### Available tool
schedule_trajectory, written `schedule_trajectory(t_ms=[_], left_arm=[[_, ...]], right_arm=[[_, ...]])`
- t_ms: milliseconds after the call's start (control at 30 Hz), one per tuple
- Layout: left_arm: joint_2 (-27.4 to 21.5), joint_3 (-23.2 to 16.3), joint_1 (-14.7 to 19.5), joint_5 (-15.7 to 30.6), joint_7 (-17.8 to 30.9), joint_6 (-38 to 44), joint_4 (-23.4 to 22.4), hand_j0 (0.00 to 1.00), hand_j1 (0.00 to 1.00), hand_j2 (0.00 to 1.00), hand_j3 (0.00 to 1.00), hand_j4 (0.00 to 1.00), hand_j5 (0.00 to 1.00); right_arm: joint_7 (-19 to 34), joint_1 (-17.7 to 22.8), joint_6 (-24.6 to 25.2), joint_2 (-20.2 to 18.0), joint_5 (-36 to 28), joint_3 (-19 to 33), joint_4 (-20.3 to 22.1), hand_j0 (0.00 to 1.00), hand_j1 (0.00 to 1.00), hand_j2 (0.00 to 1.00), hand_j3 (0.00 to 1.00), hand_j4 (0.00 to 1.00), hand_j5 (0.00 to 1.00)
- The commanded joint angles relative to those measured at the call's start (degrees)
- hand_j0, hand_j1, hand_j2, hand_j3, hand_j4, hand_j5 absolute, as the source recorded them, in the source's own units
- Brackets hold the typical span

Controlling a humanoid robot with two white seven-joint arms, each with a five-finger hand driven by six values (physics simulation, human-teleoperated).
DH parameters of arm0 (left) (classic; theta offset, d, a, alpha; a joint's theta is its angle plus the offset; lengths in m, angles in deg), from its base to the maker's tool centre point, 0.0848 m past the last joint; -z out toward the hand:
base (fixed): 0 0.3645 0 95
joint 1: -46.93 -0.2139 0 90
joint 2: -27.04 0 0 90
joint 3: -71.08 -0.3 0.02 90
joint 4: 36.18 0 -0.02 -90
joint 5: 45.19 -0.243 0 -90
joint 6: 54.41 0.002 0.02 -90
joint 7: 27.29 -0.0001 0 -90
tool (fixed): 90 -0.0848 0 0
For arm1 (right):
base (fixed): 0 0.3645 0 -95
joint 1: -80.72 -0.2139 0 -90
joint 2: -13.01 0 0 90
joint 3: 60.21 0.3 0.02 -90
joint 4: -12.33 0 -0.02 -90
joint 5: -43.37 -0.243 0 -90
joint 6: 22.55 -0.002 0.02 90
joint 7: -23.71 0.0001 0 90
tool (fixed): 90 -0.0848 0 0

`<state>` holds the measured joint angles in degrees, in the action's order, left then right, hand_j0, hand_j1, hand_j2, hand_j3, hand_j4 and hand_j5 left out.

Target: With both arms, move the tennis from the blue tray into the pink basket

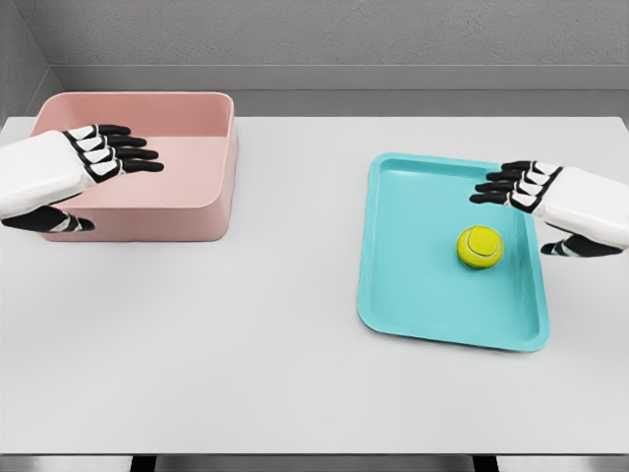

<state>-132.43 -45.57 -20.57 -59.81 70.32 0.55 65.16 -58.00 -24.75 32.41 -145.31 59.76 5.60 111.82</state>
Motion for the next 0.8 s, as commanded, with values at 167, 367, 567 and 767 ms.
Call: schedule_trajectory(t_ms=[167, 367, 567, 767], left_arm=[[-0.9, -0.1, 0.0, 0.4, 1.3, 0.0, 0.0, 1.0, 1.0, 1.0, 1.0, 1.0, 1.0], [-0.8, -0.1, 0.0, 0.4, 1.4, 0.0, 0.0, 1.0, 1.0, 1.0, 1.0, 1.0, 1.0], [-1.9, -0.1, -0.1, -0.4, 4.1, 0.0, 0.0, 1.0, 1.0, 1.0, 1.0, 1.0, 1.0], [-2.9, -1.0, -0.1, -1.4, 7.2, 0.0, 0.0, 1.0, 1.0, 1.0, 1.0, 1.0, 1.0]], right_arm=[[1.1, 0.0, 0.0, -0.1, 0.4, -0.7, 0.0, 1.0, 1.0, 1.0, 1.0, 1.0, 1.0], [7.2, -1.4, 0.0, 0.8, 0.7, -0.1, -0.3, 1.0, 1.0, 1.0, 1.0, 1.0, 1.0], [8.8, -1.4, 0.0, 4.7, 0.6, 0.5, -0.7, 1.0, 1.0, 1.0, 1.0, 1.0, 1.0], [15.0, -2.1, 0.0, 7.9, -0.1, 0.0, -3.2, 0.99, 0.99, 0.99, 0.99, 0.99, 0.99]])
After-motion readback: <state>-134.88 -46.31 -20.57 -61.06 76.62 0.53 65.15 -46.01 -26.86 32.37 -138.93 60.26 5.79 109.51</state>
